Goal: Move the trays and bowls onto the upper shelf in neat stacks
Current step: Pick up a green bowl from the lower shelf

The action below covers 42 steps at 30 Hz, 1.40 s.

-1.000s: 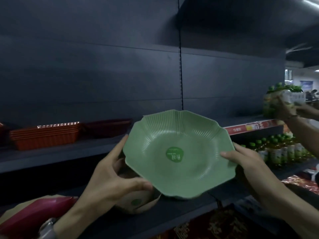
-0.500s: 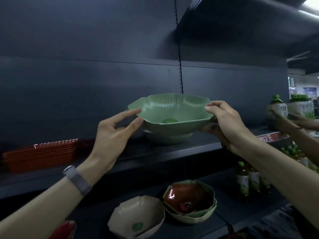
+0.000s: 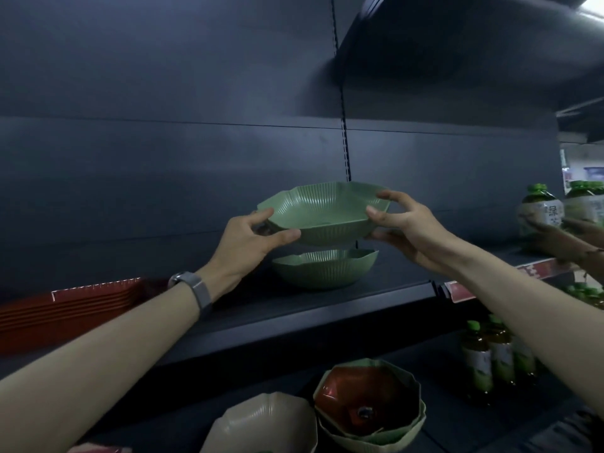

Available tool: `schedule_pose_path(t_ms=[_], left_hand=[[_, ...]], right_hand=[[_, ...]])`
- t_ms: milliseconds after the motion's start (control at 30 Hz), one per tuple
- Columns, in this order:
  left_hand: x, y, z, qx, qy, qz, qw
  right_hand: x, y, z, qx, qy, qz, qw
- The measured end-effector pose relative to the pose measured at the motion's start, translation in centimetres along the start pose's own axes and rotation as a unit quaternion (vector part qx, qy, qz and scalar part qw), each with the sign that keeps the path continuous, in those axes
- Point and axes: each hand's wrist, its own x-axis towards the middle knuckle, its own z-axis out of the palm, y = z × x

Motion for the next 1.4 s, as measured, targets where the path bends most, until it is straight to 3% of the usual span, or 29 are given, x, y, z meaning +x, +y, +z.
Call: schedule_pose_path(t_ms=[100,233,433,567,833,1100,1400], left_hand=[[1.9,-2.1,0.5,-0.008,0.024,-0.014,1.0],[4.0,-4.5,1.4,-0.087,-0.004,-0.085,0.993],[5.2,-7.2,2.6,-0.062,0.007,-0.108,0.992],[5.1,-8.2,3.2,-0.011,-0.026,-0.105,0.994],[4.9,-9.4,2.8,0.147,-0.019,-0.06,0.987],[4.1,-8.0,2.8,0.189,0.018,-0.049,0.981],[2.2,-7.1,4.0,0.25,-0.024,-0.048,0.967]], right_hand=[[1.5,1.2,-0.5,-0.028,0.02,-0.002,0.999],[3.2,3.1,-0.1,-0.093,0.026,-0.006,0.995],[5.7,6.6,0.0,-0.176,0.051,-0.011,0.983],[7.0,8.6,-0.2,-0.216,0.053,0.003,0.975],[7.5,10.2,-0.6,-0.303,0.045,0.02,0.952],[6.3,10.3,-0.3,-0.315,0.032,0.041,0.948],[5.9,11.6,-1.1,-0.341,0.037,0.024,0.939]])
